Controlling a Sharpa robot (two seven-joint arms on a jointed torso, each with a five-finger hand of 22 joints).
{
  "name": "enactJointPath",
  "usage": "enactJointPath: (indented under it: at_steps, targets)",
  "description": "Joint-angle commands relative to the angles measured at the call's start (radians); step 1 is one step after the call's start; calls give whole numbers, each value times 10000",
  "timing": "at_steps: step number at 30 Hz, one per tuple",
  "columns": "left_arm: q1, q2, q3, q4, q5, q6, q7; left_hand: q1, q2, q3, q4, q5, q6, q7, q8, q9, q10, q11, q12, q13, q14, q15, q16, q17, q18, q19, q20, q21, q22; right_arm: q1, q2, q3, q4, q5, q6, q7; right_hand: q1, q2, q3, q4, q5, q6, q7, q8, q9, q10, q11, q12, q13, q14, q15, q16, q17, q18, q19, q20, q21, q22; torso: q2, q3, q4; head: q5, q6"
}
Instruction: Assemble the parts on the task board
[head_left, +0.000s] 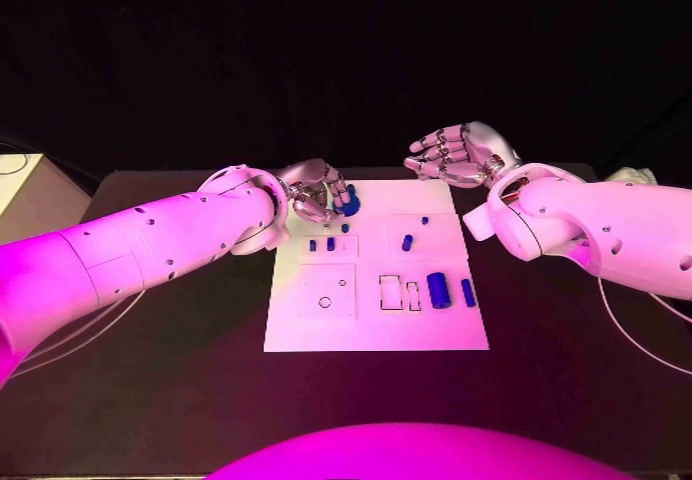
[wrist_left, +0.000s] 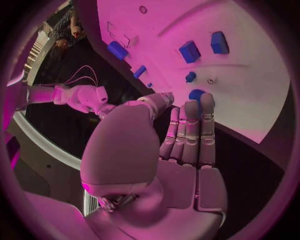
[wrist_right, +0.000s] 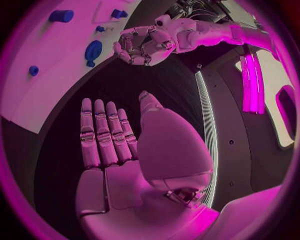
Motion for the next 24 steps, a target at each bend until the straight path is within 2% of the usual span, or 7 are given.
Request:
enactJointPath:
  at_steps: [1, 8, 17, 24]
  targets:
    - [-23, 196, -63, -206, -1195, -159, 455, -185, -53, -45, -71, -66, -2, 185, -116, -147, -45, 16, -109, -140, 151, -7, 194, -50, 133, 6, 33, 85, 38, -3, 21, 5, -9, -13, 100, 117, 4, -15, 35, 9, 43, 75, 561, -66, -17, 78, -19, -51, 0, 33, 30, -28, -9, 53, -41, -1, -36, -9, 1, 4, -13, -1, -3]
    - [-56, 457, -140, -505, -1846, 412, 35, -489, -224, -308, -60, -74, 50, 90, -235, -404, -205, 40, -286, -375, 218, 34, 539, -169, 131, 69, 89, 78, 28, -3, 33, 5, -8, -13, 106, 110, 9, -15, 39, 7, 42, 76, 560, -67, -18, 80, -19, -54, 0, 35, 30, -30, -12, 53, -42, -1, -35, -12, 3, 16, -6, -6, -17]
    - [-68, 629, -158, -722, -2170, 1132, -432, -489, -180, -390, -160, -38, 280, 69, -328, -651, -152, 37, -337, -559, 324, 33, 974, -302, 135, 215, 110, 192, 86, -3, 42, 5, -1, -13, 103, 109, 22, -14, 52, 2, 41, 79, 558, -70, -20, 86, -20, -63, 0, 41, 29, -34, -23, 55, -45, 0, -31, -22, -7, 9, -3, -29, -33]
    - [-72, 729, -159, -771, -2273, 1344, -575, -532, -148, -404, -175, -33, 492, 45, -383, -800, 8, 5, -284, -634, 563, 12, 1404, -94, 136, 280, 114, 296, 150, -2, 52, 5, 2, -13, 106, 112, 22, -14, 52, 2, 41, 79, 558, -70, -20, 86, -20, -63, 0, 41, 29, -34, -23, 55, -45, 0, -31, -22, -3, 0, 0, -42, -35]
